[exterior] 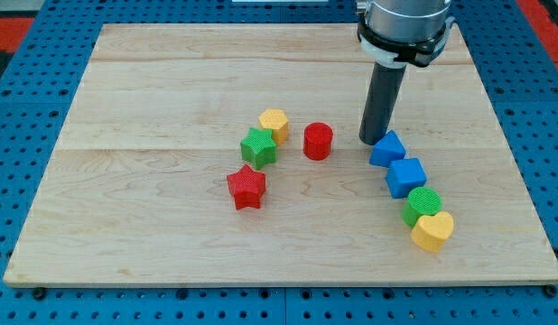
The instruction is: Push the red circle towards up
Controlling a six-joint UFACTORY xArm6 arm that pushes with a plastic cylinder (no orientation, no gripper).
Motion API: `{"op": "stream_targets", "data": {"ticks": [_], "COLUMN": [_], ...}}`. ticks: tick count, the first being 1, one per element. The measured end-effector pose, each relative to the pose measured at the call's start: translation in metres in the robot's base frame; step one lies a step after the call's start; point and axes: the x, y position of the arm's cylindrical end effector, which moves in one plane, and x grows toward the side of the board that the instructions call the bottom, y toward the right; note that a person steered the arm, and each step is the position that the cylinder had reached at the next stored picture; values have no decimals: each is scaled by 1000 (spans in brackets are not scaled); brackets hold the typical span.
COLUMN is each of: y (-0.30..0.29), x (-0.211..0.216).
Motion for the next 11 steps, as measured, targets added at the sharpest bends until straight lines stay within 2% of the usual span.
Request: {"op": "stream_targets", "data": {"ticks": [1, 2, 5, 6, 8, 9, 11], "y": [-28, -31, -81, -110, -125, -111, -114], "x": [0, 8, 45, 39, -13, -15, -62]}}
